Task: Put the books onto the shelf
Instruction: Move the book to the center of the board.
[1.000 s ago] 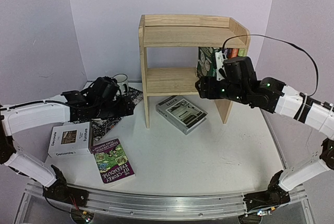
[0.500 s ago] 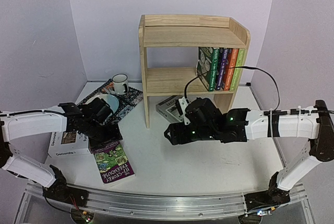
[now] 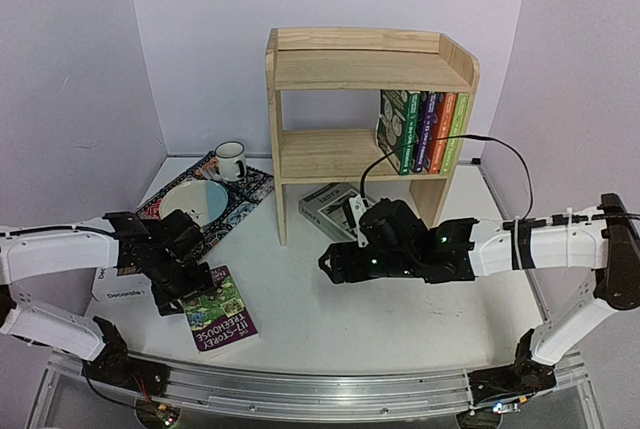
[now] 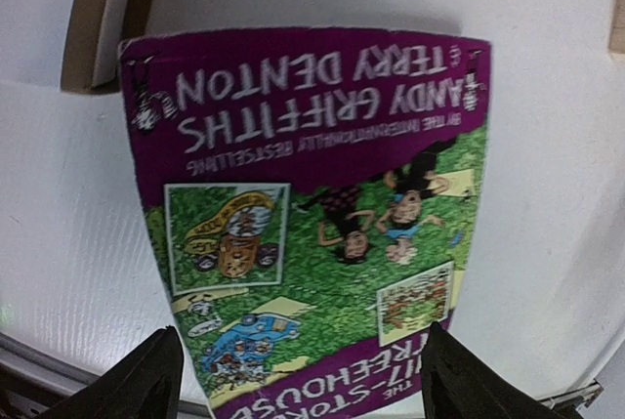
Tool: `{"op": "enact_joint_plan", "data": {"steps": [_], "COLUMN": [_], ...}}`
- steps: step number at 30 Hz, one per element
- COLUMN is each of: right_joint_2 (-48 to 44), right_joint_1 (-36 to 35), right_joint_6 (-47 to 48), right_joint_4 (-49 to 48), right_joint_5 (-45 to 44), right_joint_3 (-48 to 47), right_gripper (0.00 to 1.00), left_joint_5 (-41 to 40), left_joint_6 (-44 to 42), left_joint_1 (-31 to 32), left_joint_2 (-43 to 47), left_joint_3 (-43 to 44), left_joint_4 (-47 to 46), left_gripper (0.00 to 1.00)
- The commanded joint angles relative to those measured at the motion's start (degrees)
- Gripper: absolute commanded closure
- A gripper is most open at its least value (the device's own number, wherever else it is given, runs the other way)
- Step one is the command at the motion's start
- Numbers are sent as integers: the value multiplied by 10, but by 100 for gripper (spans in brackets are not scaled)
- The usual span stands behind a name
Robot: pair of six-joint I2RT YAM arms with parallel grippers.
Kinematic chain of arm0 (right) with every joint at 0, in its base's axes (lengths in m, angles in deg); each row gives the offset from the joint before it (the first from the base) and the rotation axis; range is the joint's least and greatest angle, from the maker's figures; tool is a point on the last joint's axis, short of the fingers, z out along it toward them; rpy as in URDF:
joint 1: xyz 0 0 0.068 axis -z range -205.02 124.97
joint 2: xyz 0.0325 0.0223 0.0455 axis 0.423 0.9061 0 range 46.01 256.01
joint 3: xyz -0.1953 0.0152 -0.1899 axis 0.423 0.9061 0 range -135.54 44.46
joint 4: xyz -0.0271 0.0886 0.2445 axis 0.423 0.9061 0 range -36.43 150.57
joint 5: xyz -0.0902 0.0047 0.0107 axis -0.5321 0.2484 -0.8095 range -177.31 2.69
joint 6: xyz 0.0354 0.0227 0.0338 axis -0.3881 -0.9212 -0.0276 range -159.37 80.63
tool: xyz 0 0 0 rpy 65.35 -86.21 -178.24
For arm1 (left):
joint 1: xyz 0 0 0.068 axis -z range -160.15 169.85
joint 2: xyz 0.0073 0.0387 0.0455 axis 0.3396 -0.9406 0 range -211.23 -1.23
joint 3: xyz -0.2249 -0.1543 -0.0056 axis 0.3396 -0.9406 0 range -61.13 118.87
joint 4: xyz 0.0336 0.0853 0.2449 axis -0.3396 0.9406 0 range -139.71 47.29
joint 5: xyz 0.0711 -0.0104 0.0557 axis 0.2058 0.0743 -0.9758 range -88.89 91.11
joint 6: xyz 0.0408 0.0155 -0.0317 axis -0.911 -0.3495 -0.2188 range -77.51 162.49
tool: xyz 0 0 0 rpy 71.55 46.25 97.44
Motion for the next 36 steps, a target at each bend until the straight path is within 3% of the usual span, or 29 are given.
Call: {"op": "enact_joint_plan", "data": {"steps": [1,8,12,17,19,22,24,27,36], "right_joint_2": [4,13,9,7,5,0,-1,2,11], "right_joint_1": [-1,-1,-1,-2,-2,-2,-1,-1,-1], "right_joint_6": [-6,0,3,4,4,4,5,7,52], "right_joint_4": [-9,-9,-8,-8,-7,-7,-6,-5,-12], "right_joint_5": [-5,-1,-6,-5,-4,-3,0,6,-30], "right_joint_3": [-4,-12,-12,-9,-8,-3,-1,-2,6], "right_gripper": [25,25,24,24,24,24,23,22,17], "left_joint_5": [19,12,24,45,58,72,80,90,133], "left_joint_6": [20,28,29,23,17,4,-2,-9,-27], "left_joint_1": [2,2,3,5,5,8,11,25,103], "left_joint_2": [6,18,25,21,11,-6,-18,-27,-100], "left_joint_3": [-24,-53,-70,-90,-98,-97,-91,-76,-20], "left_joint_4": [22,15,-23,-80,-111,-137,-142,-152,-231], "left_gripper": [16,29,45,54,62,84,93,99,99]}}
